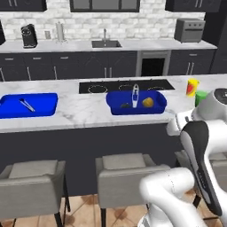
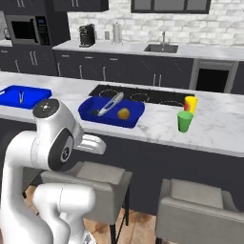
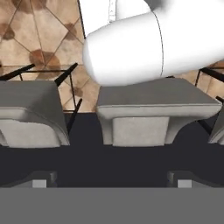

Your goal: Gather the squashs from the fridge and place them on a tray on the dining counter. Then gather the chicken drumstick and steak from the fridge and place them on the other tray.

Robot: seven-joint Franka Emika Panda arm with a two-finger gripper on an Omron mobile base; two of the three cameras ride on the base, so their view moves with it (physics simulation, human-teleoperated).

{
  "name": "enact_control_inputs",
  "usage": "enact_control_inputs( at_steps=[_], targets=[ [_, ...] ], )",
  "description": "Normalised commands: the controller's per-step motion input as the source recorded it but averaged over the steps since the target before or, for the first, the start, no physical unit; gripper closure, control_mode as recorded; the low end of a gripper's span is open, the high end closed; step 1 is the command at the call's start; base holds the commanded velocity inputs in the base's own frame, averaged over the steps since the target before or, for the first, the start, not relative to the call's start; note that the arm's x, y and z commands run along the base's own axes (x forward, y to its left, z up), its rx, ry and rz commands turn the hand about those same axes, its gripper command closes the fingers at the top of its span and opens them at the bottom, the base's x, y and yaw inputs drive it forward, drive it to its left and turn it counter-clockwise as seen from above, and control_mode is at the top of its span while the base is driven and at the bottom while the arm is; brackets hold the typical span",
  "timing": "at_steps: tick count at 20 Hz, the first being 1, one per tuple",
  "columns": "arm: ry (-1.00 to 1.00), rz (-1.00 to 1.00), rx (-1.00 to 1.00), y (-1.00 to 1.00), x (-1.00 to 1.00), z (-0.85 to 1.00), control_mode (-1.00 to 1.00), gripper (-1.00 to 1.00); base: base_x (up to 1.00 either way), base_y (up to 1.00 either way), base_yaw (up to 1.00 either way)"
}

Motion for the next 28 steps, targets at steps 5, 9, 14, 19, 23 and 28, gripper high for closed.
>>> enact_control_inputs(
  at_steps=[5,9,14,19,23,28],
  targets=[
    [0.00,0.00,0.00,0.00,0.00,0.00,1.00,-1.00,-0.81,-0.11,-0.37],
    [0.00,0.00,0.00,0.00,0.00,0.00,1.00,-1.00,-0.52,-0.16,-0.47],
    [0.00,0.00,0.00,0.00,0.00,0.00,1.00,-1.00,-0.07,-0.64,-0.49],
    [0.00,0.00,0.00,0.00,0.00,0.00,1.00,-1.00,0.05,-0.66,-0.58],
    [0.00,0.00,0.00,0.00,0.00,0.00,1.00,-1.00,0.04,-0.67,-0.57],
    [0.00,0.00,0.00,0.00,0.00,0.00,1.00,-1.00,0.14,-0.70,-0.52]
  ],
)
